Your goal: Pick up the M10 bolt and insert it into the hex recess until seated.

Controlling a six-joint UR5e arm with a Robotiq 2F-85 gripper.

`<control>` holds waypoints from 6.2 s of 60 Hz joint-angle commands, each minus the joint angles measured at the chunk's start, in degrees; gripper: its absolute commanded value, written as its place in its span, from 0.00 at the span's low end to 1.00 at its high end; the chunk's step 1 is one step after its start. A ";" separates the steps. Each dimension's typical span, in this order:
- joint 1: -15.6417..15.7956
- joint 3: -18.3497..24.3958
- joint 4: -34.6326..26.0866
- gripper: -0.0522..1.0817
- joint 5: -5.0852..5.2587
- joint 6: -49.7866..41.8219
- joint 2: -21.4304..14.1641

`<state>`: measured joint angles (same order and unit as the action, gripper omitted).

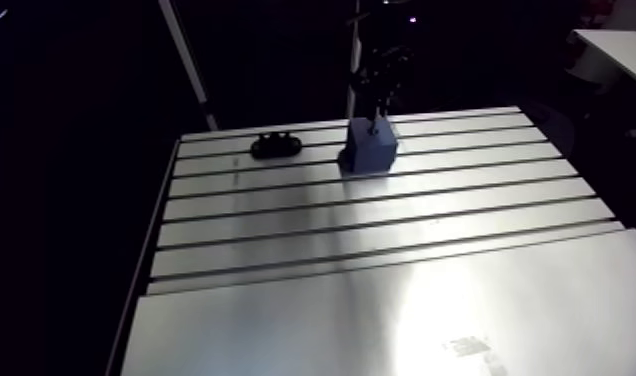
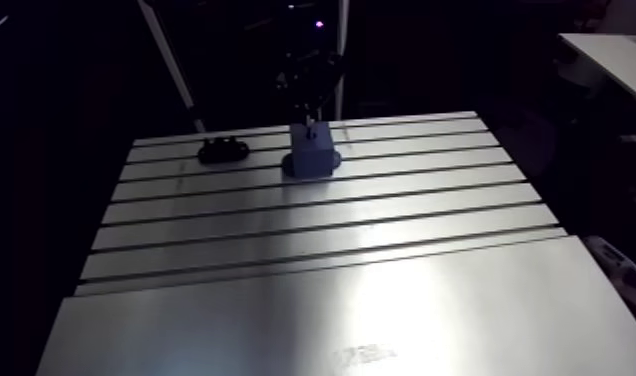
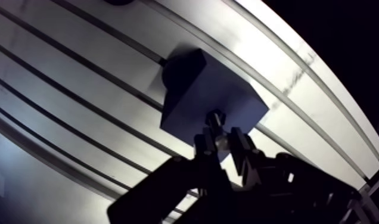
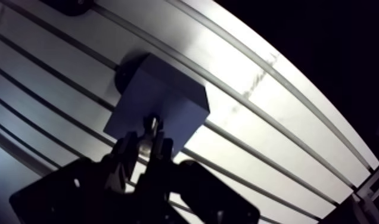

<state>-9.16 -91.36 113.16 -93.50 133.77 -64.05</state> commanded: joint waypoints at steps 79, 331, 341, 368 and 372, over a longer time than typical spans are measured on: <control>-0.07 0.17 0.00 0.78 0.03 0.05 0.12; -0.58 1.70 -3.65 1.00 1.79 -28.61 -0.95; -0.68 0.82 -1.91 1.00 1.79 -28.52 -0.77; -1.65 0.07 -0.27 1.00 3.87 -28.52 0.63; -1.65 0.00 -0.02 1.00 3.97 -28.52 0.65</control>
<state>-10.63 -91.22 112.72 -90.38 105.25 -63.83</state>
